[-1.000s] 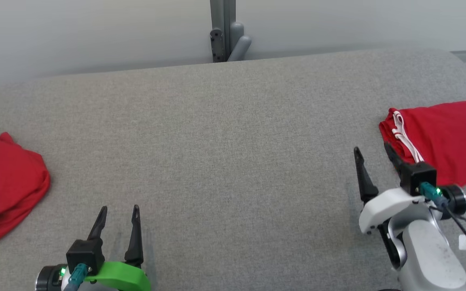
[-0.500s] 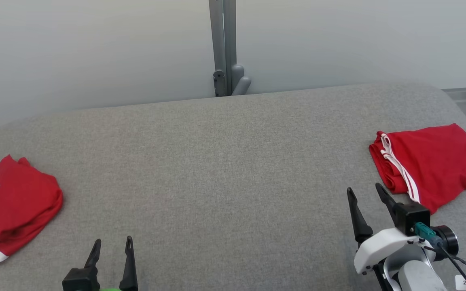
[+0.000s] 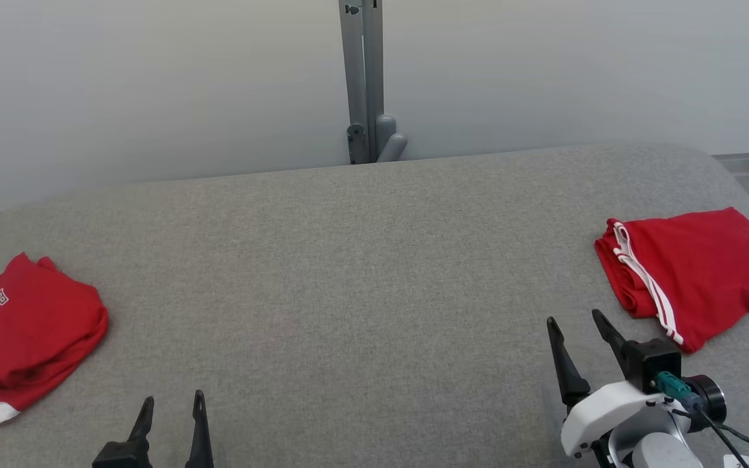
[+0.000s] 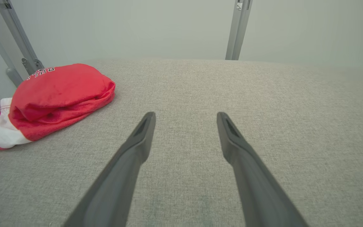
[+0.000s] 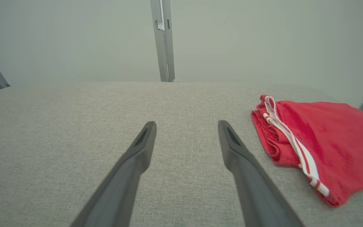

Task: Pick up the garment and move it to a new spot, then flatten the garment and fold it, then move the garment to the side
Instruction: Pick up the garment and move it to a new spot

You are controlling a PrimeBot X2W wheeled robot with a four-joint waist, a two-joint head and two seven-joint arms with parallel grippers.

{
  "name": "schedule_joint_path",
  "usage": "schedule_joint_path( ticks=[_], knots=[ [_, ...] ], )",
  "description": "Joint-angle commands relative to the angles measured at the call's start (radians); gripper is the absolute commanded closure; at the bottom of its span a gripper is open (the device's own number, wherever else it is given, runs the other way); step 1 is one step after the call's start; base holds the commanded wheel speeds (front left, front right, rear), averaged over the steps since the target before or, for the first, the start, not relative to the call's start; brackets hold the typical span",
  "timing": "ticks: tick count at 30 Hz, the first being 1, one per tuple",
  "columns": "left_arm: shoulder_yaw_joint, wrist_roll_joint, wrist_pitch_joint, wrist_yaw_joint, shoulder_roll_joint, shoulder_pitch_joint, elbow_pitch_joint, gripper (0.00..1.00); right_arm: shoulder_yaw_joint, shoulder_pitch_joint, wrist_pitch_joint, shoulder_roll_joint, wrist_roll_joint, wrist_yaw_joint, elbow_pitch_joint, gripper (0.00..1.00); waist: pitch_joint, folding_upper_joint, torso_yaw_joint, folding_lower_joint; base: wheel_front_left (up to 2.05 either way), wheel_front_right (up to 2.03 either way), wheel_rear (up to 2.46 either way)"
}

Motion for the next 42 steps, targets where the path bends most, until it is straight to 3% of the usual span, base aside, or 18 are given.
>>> schedule_joint_path(
  ticks=[1,5,13,24,31,36,42],
  knots=[
    [0.005,-0.007,0.0,0.007,0.002,-0.002,0.003,0.0,0.008,0.014,-0.003,-0.002,0.002,-0.002,-0.006,0.0,0.01,0.0,0.017,0.0001,0.0,0.0,0.0],
    [0.021,-0.006,0.0,0.013,0.002,-0.008,0.014,0.0,0.039,0.006,-0.003,-0.002,0.016,-0.002,-0.017,0.0,0.026,0.0,0.072,0.0001,0.0,0.0,0.0],
    [0.058,0.017,0.0,0.007,0.003,-0.014,0.023,0.0,0.079,0.013,-0.003,-0.002,0.035,-0.002,-0.037,0.0,0.049,0.0,0.287,0.0001,0.0,0.0,0.0],
    [0.124,0.014,0.0,-0.008,0.002,0.009,0.014,0.0,0.135,-0.004,-0.003,-0.003,0.042,-0.002,-0.034,0.0,0.06,0.0,0.494,0.0001,0.0,0.0,0.0],
    [0.135,-0.003,0.0,-0.026,0.002,0.014,0.009,0.0,0.141,-0.016,-0.003,-0.003,0.021,-0.002,-0.03,0.0,0.069,0.0,0.522,0.0001,0.0,0.0,0.0],
    [0.14,-0.025,0.0,-0.037,0.002,-0.016,0.022,0.0,0.136,-0.021,-0.003,-0.003,-0.003,-0.002,-0.02,0.0,0.089,0.0,0.491,0.0001,0.0,0.0,0.0],
    [0.153,-0.057,0.0,-0.088,0.008,-0.129,0.081,0.0,0.133,-0.045,-0.003,-0.022,-0.036,-0.002,-0.043,0.0,0.158,0.0,0.434,0.0001,0.0,0.0,0.0]
  ],
)
